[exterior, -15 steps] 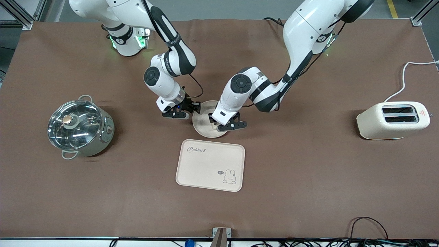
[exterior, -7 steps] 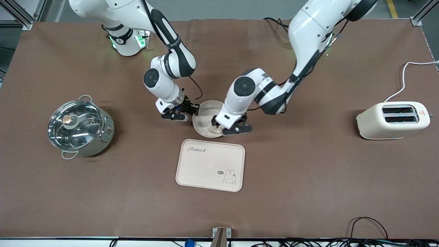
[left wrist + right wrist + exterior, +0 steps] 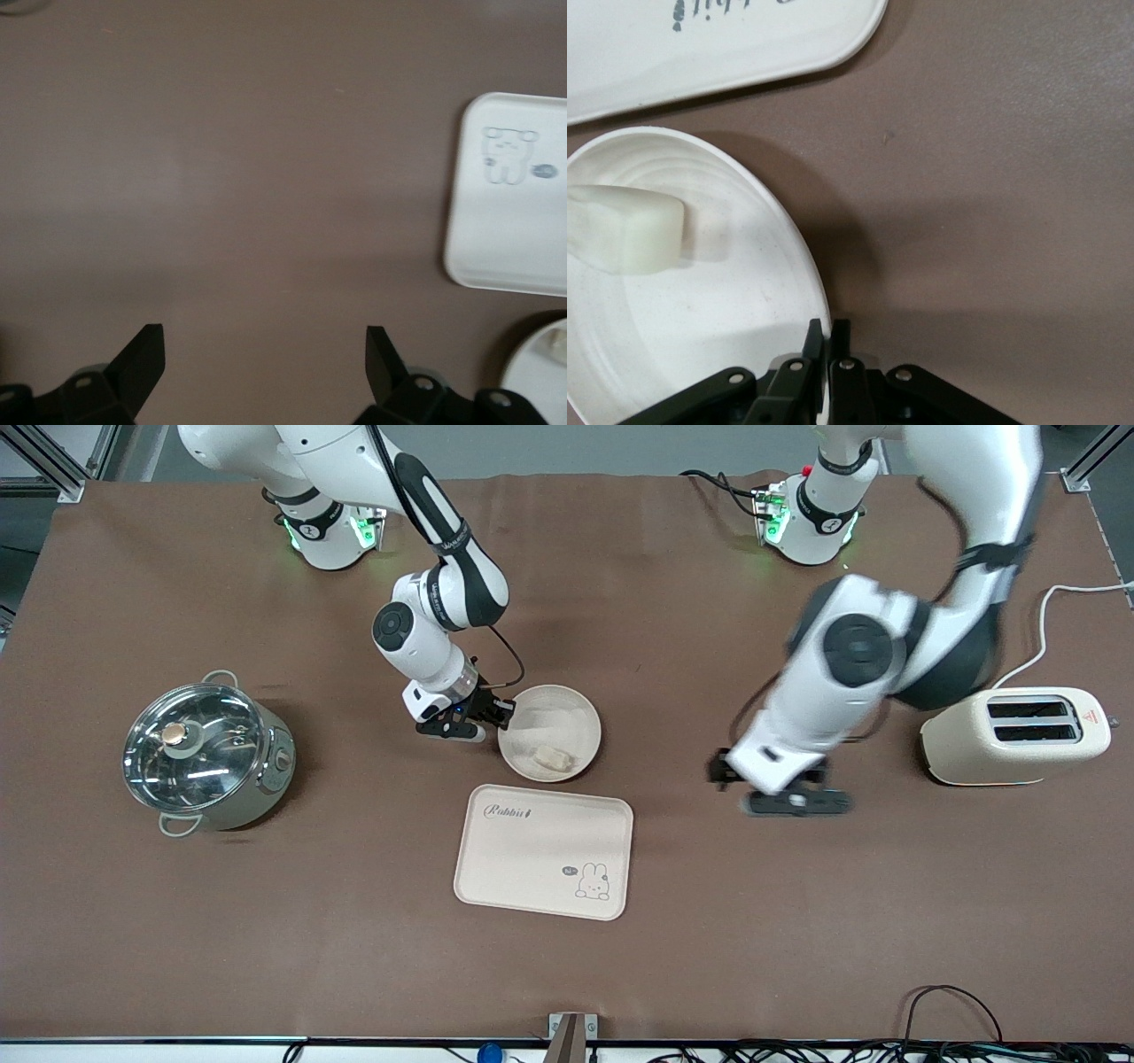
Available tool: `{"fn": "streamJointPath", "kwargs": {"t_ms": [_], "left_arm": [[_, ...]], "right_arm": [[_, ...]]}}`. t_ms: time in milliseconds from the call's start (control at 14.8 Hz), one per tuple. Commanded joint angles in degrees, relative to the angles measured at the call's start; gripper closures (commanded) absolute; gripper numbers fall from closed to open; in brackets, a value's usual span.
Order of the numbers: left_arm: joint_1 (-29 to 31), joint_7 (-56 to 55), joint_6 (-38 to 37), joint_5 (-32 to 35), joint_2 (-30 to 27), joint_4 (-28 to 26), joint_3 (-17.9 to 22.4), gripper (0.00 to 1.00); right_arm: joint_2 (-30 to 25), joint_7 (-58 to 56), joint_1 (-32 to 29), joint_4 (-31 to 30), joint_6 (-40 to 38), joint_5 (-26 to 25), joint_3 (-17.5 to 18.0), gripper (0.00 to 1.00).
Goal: Place bun in plate and plate on tray
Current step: 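Lift the plate with the right gripper while the left gripper withdraws, then move the plate onto the tray with the right gripper and lower it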
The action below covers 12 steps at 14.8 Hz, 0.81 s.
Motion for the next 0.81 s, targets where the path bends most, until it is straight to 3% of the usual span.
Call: {"fn": "streamJointPath", "kwargs": {"t_ms": [0,270,337,540,742], "left_arm": [[3.32,3.8,-5.98,-3.66,-3.83,0.81,-0.62,0.0],[5.71,9.68,-10.13,-5.76,-8.14,1.08,0.07,0.0],[5.36,11.52,-12.49,-7.26,-10.15,1.16,1.82,0.0],[0.62,19.86,-16.46,-9.99,-16.56,1.52,12.44,0.0],[-0.18,22.79,-20.06,-9.74,-21.76,-0.76,15.45,0.0]], "right_arm": [[0.31,0.56,-0.51,0.17,0.28,1.29,0.14,1.0],[-0.05,0.12,0.37,2.97,-0.07,7.69,0.75,1.0],[0.04,0.12,0.2,4.38,-0.07,8.49,1.54,1.0],[0.04,-0.14,-0.67,7.29,-0.16,8.67,1.81,1.0],[2.49,-0.84,-2.52,14.03,-0.33,7.89,1.55,1.0]]}}
